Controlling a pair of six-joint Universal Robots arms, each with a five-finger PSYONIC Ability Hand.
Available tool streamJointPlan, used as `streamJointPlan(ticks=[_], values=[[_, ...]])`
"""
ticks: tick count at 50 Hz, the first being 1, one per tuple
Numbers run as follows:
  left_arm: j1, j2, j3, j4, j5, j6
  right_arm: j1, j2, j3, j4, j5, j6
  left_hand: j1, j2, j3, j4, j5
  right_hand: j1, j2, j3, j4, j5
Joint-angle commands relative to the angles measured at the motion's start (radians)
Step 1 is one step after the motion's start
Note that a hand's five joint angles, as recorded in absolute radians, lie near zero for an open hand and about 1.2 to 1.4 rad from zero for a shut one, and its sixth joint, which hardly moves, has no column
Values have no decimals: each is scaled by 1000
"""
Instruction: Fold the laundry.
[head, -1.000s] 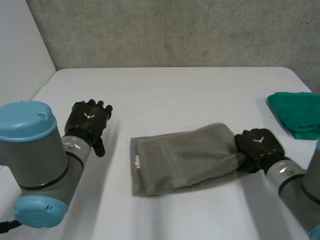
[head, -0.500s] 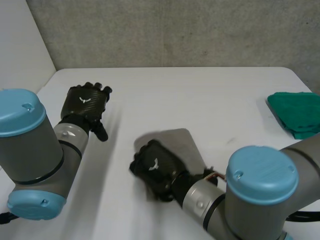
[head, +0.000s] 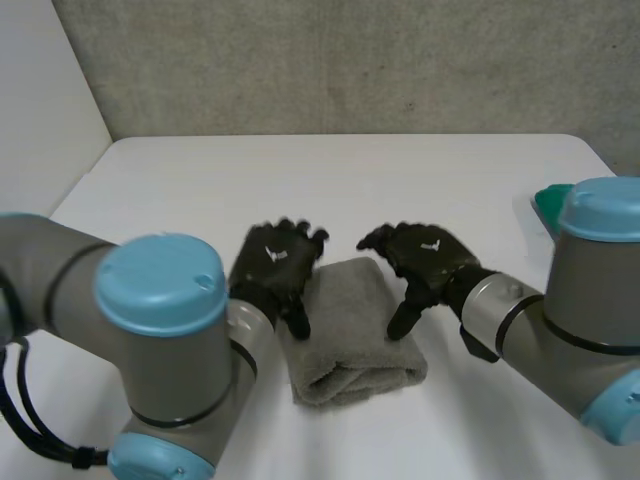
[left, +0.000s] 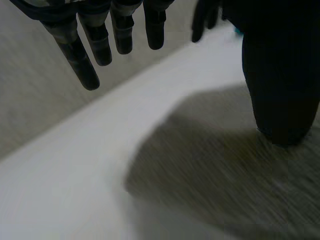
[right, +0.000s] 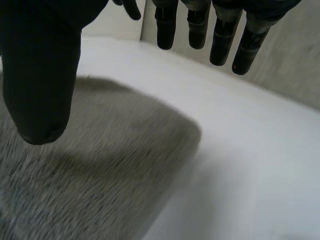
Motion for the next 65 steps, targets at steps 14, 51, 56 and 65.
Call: streamJointPlan(ticks=[14,51,56,65], values=[[27,-79,58,-163,1,-2,4,142,-24,47,57,-188,-27,-31,-37,-161,-50,-28,-48,-42,-58,-68],[146,145,309,-320,431,-7,-69,-145,462,-335,-48,-88,-24,-28,-34,-158,-47,82,61,67,52,42],[144,142,307,-320,431,-10,7,-96,444,-385,-44,-110,-27,-31,-37,-161,-50,138,117,123,107,98],[149,139,295,-320,431,-30,78,1,387,-429,-38,-214,-24,-28,-34,-158,-47,226,205,211,196,186]])
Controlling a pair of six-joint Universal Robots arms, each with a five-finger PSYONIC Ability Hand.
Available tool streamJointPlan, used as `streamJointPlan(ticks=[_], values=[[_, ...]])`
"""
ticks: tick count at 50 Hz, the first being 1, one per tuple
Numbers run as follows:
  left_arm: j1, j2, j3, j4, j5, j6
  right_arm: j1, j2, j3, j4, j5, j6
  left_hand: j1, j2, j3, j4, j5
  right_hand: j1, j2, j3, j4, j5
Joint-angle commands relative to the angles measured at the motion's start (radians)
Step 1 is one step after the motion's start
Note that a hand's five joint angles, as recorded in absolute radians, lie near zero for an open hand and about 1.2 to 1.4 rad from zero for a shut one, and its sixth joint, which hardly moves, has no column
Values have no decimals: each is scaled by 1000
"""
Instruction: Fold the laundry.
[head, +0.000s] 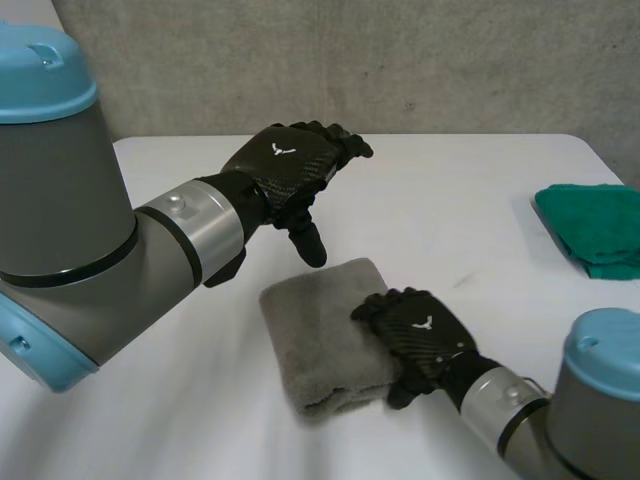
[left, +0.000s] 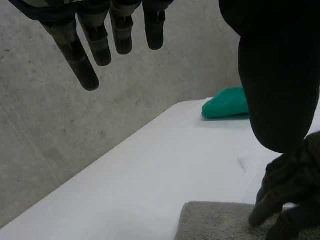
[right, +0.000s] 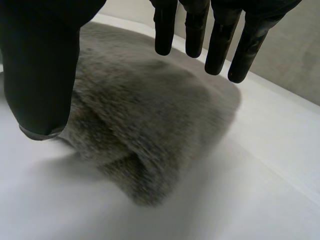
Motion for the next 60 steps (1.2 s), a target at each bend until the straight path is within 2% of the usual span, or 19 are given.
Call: streamJointPlan(ticks=[1,11,26,30,35,37,44,54,60], values=[[3,-2,-10,0,2,-15,51,83,-53,-26,5,-88,-24,-28,-34,-158,-44,163,121,113,114,118],[11,0,-24,1,2,-15,97,154,-120,-32,18,-135,-27,-31,-37,-161,-47,242,200,193,193,197],[9,3,-36,3,3,-16,124,226,-217,-55,98,-184,-24,-28,-34,-158,-44,424,382,375,375,379],[7,3,-38,3,3,-16,126,241,-237,-55,123,-199,-27,-31,-37,-161,-47,550,508,501,501,505],[7,5,-41,3,3,-16,123,243,-257,-55,135,-205,-27,-31,-37,-161,-47,969,927,920,920,924],[7,5,-41,3,2,-16,123,246,-263,-57,134,-207,-27,-31,-37,-161,-47,1061,1019,1011,1012,1016],[7,6,-46,3,2,-15,112,252,-293,-55,132,-276,-27,-31,-37,-161,-47,1122,1080,1072,1073,1077],[9,9,-46,5,2,-15,-121,318,-456,-29,123,-427,-27,-31,-37,-161,-47,1117,1075,1068,1068,1072],[9,9,-49,5,0,-15,-224,408,-625,47,118,-437,-27,-31,-37,-161,-47,1117,1075,1068,1068,1072]])
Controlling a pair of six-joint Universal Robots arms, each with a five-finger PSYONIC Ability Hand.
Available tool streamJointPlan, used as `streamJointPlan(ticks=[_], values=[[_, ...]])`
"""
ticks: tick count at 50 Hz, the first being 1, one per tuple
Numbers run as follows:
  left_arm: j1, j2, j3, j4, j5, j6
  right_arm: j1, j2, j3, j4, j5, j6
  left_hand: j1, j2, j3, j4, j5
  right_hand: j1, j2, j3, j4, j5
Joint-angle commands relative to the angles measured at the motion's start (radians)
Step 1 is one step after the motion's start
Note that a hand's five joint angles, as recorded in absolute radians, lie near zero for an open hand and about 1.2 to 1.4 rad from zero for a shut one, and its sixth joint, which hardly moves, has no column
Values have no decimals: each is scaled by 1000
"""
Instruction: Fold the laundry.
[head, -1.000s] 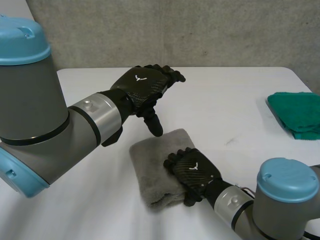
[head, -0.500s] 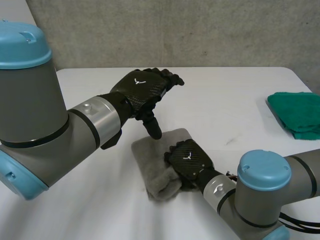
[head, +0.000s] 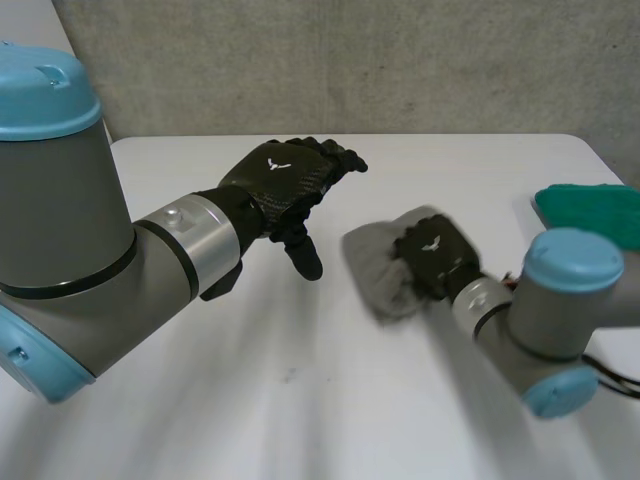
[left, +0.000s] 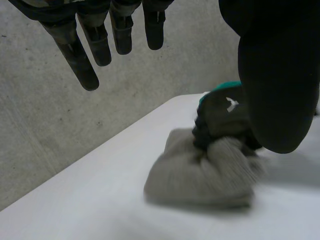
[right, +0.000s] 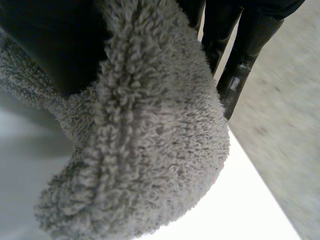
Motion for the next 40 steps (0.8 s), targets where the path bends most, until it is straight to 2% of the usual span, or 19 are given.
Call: streamJointPlan(ticks=[1,7,16,22,28,33,37,40], values=[[0,0,-3,1,-1,0,-182,130,-254,104,-10,-46,-27,-31,-37,-161,-47,524,248,270,218,341],[2,0,-14,1,-1,0,-260,258,-487,259,-97,-51,-27,-31,-37,-161,-47,524,248,270,218,341],[6,-2,-15,1,-5,2,-353,286,-798,283,-96,5,-27,-31,-37,-161,-47,529,253,274,223,346],[6,0,-14,1,-6,2,-410,294,-1021,291,-100,149,-27,-31,-37,-161,-47,527,251,272,221,344],[5,0,-15,1,-6,-2,-487,301,-1055,314,-142,170,-27,-31,-37,-161,-47,529,253,274,223,346],[5,-5,-20,1,-6,-9,-576,315,-980,371,-276,166,-27,-31,-37,-161,-47,527,251,272,221,344],[5,-11,-29,1,-6,-12,-643,328,-900,369,-350,135,-27,-31,-37,-161,-47,527,251,272,221,344],[2,-14,-31,1,-6,-15,-685,346,-863,366,-375,88,-27,-31,-37,-161,-47,527,251,272,221,344]])
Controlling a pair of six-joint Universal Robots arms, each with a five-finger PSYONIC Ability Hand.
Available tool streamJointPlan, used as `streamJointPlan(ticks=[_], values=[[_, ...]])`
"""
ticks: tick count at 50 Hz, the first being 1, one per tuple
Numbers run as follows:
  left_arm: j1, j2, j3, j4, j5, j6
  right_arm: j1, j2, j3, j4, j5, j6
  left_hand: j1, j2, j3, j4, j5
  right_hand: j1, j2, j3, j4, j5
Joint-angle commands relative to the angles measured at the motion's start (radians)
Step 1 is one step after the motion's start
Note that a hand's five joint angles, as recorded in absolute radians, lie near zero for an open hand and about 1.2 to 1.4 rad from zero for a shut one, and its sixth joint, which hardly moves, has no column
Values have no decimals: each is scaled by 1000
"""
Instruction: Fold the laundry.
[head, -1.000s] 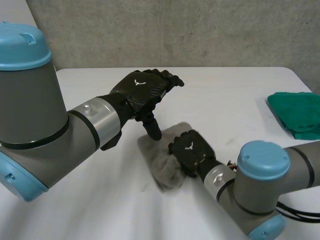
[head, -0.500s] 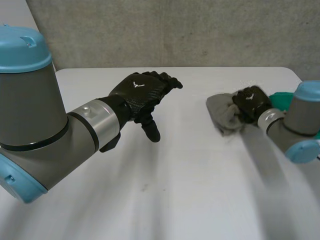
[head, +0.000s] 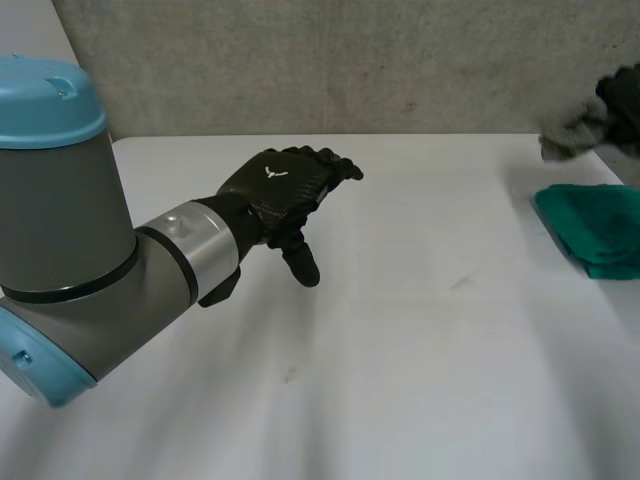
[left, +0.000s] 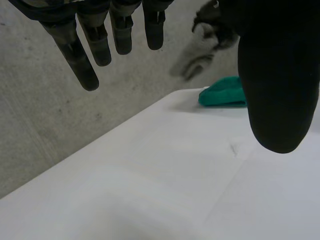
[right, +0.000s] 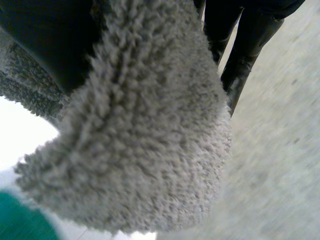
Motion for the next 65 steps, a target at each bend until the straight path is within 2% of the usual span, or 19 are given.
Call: streamJointPlan(ticks=[1,8,13,15,16,17,18,20,26,32,36,40,44,50,55,59,65], values=[[-4,-10,-9,0,0,-6,-133,41,142,10,-118,-115,-27,-31,-37,-161,-47,499,242,252,207,312],[-4,-26,-8,2,0,-6,-208,52,206,20,-149,-238,-27,-31,-37,-161,-47,499,242,252,207,312],[-6,-29,-6,2,2,-4,-231,43,225,26,-175,-236,-27,-31,-37,-161,-47,455,199,208,164,268],[-5,-29,-6,2,0,-6,-231,40,232,35,-180,-235,-27,-31,-37,-161,-47,259,3,13,-32,73],[-4,-29,-6,2,0,-6,-231,40,237,46,-180,-236,-27,-31,-37,-161,-47,55,-202,-192,-237,-132],[-4,-29,-6,2,2,-6,-231,37,243,72,-172,-247,-27,-31,-37,-161,-47,-520,-776,-767,-812,-707],[-4,-29,-6,3,0,-6,-232,34,243,87,-172,-248,-27,-31,-37,-161,-47,-721,-978,-968,-1013,-908],[-4,-27,-6,3,0,-6,-234,25,242,113,-170,-250,-27,-31,-37,-161,-47,-721,-978,-968,-1013,-908],[-1,-22,-3,3,0,-6,-254,-119,280,144,-147,-222,-27,-31,-37,-161,-47,-721,-978,-968,-1013,-908],[6,-9,1,5,-4,-9,-225,-320,283,142,84,-131,-27,-31,-37,-161,-47,-721,-978,-968,-1013,-908],[25,31,0,11,-52,-26,-93,-409,300,145,196,12,-30,-34,-40,-164,-50,-721,-978,-968,-1013,-908],[60,77,-9,38,-116,-31,11,-495,376,149,253,191,-31,-35,-41,-165,-51,-721,-978,-968,-1013,-908],[97,126,-31,64,-200,-26,79,-657,528,136,270,320,-31,-35,-41,-165,-51,-721,-978,-968,-1013,-908],[143,197,-97,95,-313,-24,206,-790,772,41,279,385,-31,-35,-41,-165,-51,-721,-978,-968,-1013,-908],[166,221,-169,117,-322,-20,356,-870,939,-54,352,384,-31,-35,-41,-165,-51,-721,-978,-968,-1013,-908],[173,226,-203,123,-319,-21,395,-881,996,-68,396,381,-31,-35,-41,-165,-51,-721,-978,-968,-1013,-908],[184,226,-227,124,-319,-29,442,-874,1018,-57,405,377,-31,-35,-41,-165,-51,-721,-978,-968,-1013,-908]])
